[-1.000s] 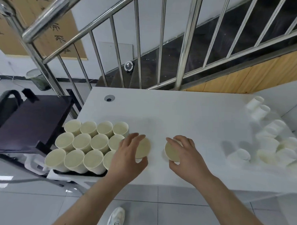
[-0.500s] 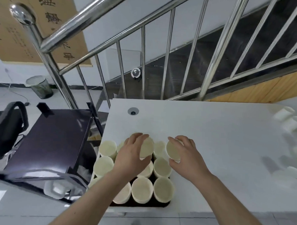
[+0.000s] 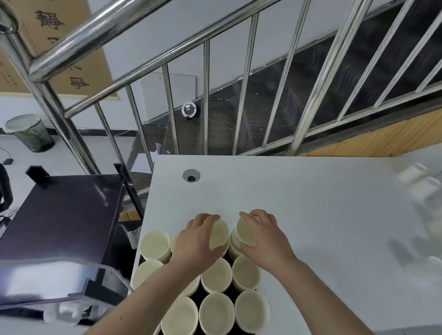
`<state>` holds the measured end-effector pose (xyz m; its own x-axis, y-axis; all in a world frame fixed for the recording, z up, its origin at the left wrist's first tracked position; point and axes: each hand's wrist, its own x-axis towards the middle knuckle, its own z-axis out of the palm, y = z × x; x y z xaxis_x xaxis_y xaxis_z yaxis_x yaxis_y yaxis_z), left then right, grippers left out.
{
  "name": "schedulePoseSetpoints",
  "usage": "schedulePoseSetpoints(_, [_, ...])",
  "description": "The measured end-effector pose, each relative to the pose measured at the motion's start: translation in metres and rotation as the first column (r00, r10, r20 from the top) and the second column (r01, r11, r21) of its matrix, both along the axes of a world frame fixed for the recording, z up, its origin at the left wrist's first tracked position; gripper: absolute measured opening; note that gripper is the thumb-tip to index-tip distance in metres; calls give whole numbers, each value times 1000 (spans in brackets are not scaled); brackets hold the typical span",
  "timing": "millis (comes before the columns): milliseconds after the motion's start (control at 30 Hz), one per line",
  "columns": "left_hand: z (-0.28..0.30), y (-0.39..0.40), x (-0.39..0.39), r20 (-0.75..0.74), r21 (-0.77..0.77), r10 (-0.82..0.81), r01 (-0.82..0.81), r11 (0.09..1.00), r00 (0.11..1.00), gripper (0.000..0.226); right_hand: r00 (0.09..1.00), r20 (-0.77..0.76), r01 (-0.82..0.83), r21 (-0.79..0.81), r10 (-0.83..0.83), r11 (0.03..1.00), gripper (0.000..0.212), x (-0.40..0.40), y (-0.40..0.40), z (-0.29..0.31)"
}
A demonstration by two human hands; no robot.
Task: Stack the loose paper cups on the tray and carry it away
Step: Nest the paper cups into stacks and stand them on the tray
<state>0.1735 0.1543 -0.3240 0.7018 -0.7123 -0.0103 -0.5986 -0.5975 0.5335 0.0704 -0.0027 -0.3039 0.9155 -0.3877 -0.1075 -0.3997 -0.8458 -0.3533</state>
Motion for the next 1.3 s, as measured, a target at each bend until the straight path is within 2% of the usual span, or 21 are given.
schedulePoseSetpoints(300, [-18, -8, 1, 36, 127, -8, 4, 992, 999, 72, 998, -67, -16, 54, 20, 998, 69, 10, -4, -12])
schedulePoseSetpoints(633, [-26, -13, 3, 35, 211, -48, 40, 977, 998, 60, 987, -157, -16, 45, 23, 999, 64, 12, -4, -24])
schedulePoseSetpoints(833, [-25, -14, 3, 28, 233, -39, 31, 972, 999, 58, 988, -152, 2, 53, 6, 999, 63, 13, -1, -29])
schedulePoseSetpoints(1067, [-19, -14, -1, 19, 204, -30, 26, 979, 999, 60, 992, -123, 3, 62, 5, 998, 61, 4, -3, -25])
schedulePoseSetpoints(1300, [9, -34, -31, 54, -9, -50, 50, 999, 997, 58, 1000, 13, 4, 5, -4, 1000, 59, -47, -35, 7])
